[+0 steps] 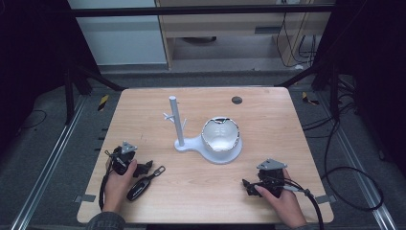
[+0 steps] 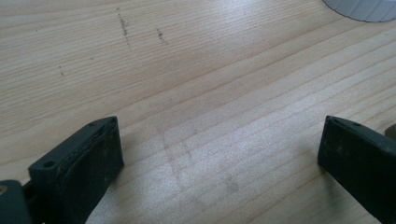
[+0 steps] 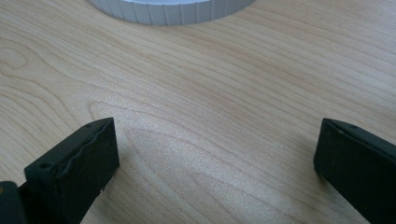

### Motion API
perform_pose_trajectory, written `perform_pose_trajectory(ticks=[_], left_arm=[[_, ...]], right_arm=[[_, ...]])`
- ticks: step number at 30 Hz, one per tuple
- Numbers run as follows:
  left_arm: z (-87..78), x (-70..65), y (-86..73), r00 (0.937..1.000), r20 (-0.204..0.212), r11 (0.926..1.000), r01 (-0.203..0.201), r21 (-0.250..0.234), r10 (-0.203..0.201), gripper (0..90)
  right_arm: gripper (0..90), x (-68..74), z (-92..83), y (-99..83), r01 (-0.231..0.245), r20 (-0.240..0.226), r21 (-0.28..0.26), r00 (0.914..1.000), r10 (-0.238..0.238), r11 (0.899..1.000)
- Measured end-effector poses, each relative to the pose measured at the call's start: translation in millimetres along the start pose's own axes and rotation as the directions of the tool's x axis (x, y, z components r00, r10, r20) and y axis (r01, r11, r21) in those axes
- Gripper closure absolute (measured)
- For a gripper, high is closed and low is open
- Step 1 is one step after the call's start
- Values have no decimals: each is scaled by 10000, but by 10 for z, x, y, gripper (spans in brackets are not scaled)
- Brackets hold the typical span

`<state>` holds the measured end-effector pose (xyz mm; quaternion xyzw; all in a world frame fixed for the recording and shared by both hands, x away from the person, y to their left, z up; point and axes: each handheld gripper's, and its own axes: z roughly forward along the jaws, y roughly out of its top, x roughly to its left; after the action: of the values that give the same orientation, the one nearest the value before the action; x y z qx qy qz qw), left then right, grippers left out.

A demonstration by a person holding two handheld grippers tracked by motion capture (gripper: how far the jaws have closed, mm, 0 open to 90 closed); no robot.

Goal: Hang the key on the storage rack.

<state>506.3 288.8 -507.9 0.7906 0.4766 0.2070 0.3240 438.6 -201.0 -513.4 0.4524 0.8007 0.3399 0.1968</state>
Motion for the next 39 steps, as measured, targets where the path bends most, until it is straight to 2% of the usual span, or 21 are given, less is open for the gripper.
perform_pose_trajectory(ticks=[8,12,15,17,25,29,30,32,34,37,39], left_arm=[[-4,-18,-3,10000,-68,9999,70,-78,-70,5],[-83,-33,-29,9998,-147,9999,159,-44,-159,34],[-194,-49,-24,9992,-312,9985,216,-499,-232,33],[-253,-72,-16,9996,-247,9981,80,-607,-95,33],[-396,-194,29,9986,430,9989,318,-347,-303,47],[-508,-302,86,9980,601,9985,-174,-520,205,42],[-541,-313,103,9972,698,9989,-236,-415,265,42],[-602,-310,131,9958,916,9995,35,-321,-5,39],[-643,-315,156,9934,1146,10000,40,-85,-30,38],[-663,-376,206,9946,1009,9989,-287,378,248,41],[-660,-456,260,9922,1117,9930,-667,972,557,42]], right_arm=[[5,2,-7,-6,18,-76,-10,10000,-18,10000],[5,4,-9,-8,14,-75,-5,10000,-15,10000],[5,6,-8,-7,-4,-64,-8,10000,4,10000],[5,6,-10,-7,-3,-59,7,10000,3,10000],[5,6,-8,-7,-1,-61,-5,10000,1,10000],[5,8,-9,-8,-19,-53,-4,10000,19,10000],[5,8,-9,-8,-19,-53,-4,10000,19,10000],[5,14,-13,-12,-38,-21,4,10000,38,10000],[5,15,-14,-15,-18,-2,-3,10000,18,10000],[4,12,-13,-14,2,-34,-5,10000,-2,10000],[5,12,-13,-14,7,-42,-6,10000,-7,10000]])
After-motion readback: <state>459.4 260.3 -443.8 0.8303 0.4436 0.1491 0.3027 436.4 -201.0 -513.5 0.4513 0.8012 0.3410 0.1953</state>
